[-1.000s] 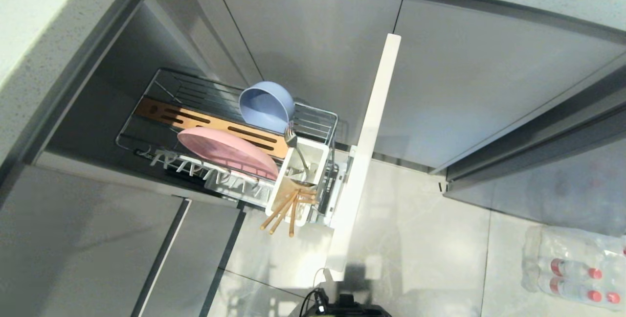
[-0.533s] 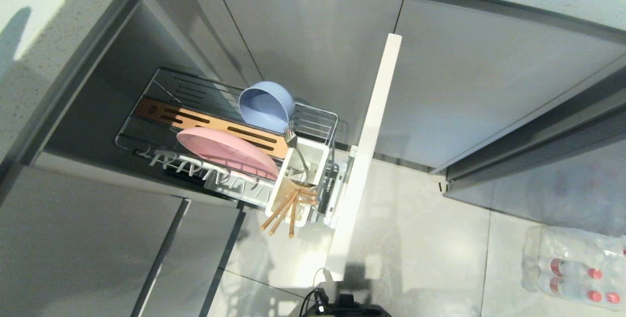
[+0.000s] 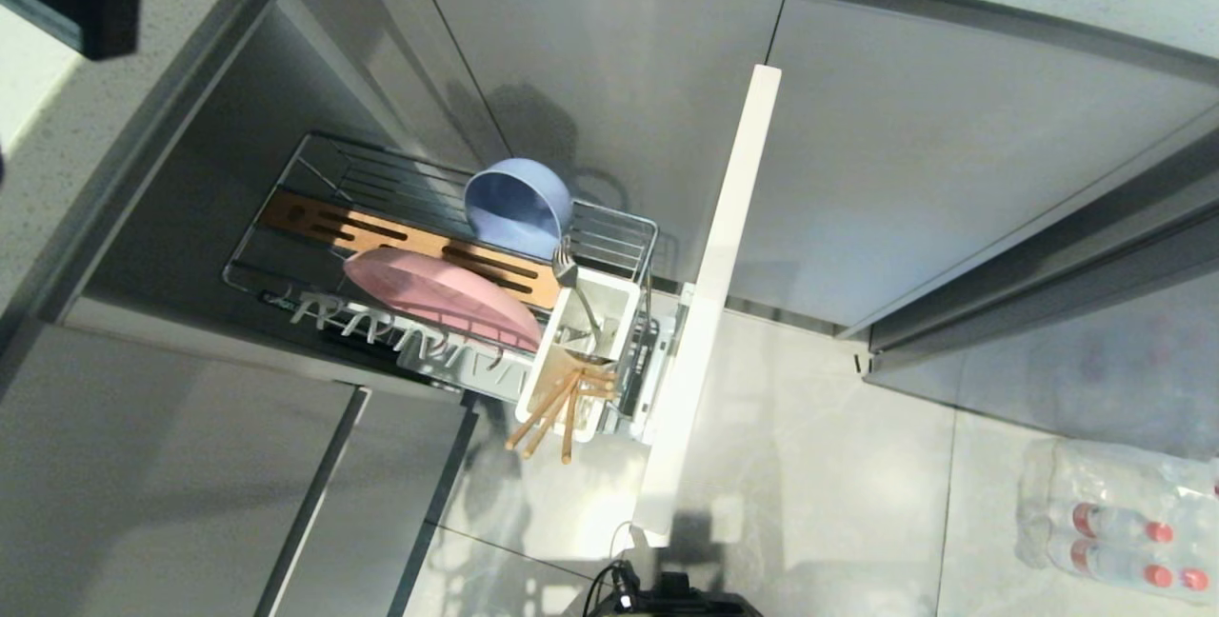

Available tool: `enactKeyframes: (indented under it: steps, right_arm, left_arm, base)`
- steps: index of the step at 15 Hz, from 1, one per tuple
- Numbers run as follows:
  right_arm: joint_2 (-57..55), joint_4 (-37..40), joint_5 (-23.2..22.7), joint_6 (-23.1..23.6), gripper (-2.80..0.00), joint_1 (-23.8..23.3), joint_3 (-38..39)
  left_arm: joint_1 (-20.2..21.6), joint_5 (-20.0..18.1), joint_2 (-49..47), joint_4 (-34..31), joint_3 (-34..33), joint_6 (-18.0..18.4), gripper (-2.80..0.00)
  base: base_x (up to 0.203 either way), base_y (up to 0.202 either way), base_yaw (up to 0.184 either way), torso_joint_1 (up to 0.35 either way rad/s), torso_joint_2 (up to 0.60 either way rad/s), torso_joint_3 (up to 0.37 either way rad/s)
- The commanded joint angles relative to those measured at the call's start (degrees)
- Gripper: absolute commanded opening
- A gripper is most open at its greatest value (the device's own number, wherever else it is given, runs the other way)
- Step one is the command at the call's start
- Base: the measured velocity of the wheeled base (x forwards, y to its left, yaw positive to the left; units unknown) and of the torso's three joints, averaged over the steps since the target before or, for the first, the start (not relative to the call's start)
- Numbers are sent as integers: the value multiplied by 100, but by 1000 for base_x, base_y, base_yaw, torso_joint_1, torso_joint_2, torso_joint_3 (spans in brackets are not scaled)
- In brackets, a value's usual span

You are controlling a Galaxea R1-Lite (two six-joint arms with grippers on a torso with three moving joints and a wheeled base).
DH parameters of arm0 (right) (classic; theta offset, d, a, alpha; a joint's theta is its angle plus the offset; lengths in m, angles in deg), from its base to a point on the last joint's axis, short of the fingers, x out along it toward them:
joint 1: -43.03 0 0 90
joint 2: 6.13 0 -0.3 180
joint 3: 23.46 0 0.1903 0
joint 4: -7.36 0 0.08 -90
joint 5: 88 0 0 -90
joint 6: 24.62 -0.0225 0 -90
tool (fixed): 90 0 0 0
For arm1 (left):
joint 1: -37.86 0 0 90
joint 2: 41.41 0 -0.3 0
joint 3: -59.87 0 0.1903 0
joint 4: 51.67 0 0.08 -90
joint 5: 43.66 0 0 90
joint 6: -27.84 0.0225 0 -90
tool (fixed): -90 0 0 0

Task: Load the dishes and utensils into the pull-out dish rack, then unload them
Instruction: Take the plate out of the cupboard

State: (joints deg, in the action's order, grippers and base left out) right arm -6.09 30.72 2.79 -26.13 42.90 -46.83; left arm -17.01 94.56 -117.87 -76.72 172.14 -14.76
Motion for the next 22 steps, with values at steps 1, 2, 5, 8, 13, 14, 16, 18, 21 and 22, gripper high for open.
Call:
enactKeyframes:
  steps: [1, 2, 5, 8, 13, 14, 16, 18, 21, 22]
  right_arm:
    - [-5, 0, 2, 2, -280, -3, 0]
    - [-5, 0, 7, 2, -280, 5, 0]
    - [-5, 0, 0, 0, -280, 5, 0]
    - [-5, 0, 3, 2, -280, 1, 0]
    - [-5, 0, 0, 0, -280, -4, 0]
    - [-5, 0, 0, 1, -280, -2, 0]
    - [-5, 0, 0, 2, -280, -4, 0]
    - [-5, 0, 0, 2, -280, 4, 0]
    - [-5, 0, 0, 2, -280, 5, 0]
    - [-5, 0, 0, 2, -280, -3, 0]
  left_arm:
    - [-372, 342, -486, -9, -167, -413, -280]
    - [-405, 375, -573, -14, -369, -758, -280]
    - [-410, 450, -867, -13, -882, -1367, -280]
    - [-322, 888, -1210, -22, -1003, -1637, -280]
    - [-89, 1128, -1388, -682, -946, -1968, 0]
    - [-15, 1114, -1403, -880, -945, -2088, 0]
    - [178, 1093, -1421, -1300, -948, -2366, 0]
    - [444, 913, -1324, -1531, -951, -2495, 0]
    - [712, 819, -1307, -1591, -1035, -2706, 0]
    - [827, 826, -1331, -1670, -1034, -2802, 0]
  base:
    - [0, 0, 0, 0, 0, 0]
    - [0, 0, 0, 0, 0, 0]
    - [0, 0, 0, 0, 0, 0]
    - [0, 0, 0, 0, 0, 0]
    - [0, 0, 0, 0, 0, 0]
    - [0, 0, 0, 0, 0, 0]
    - [0, 0, 0, 0, 0, 0]
    - [0, 0, 0, 0, 0, 0]
    - [0, 0, 0, 0, 0, 0]
    - [0, 0, 0, 0, 0, 0]
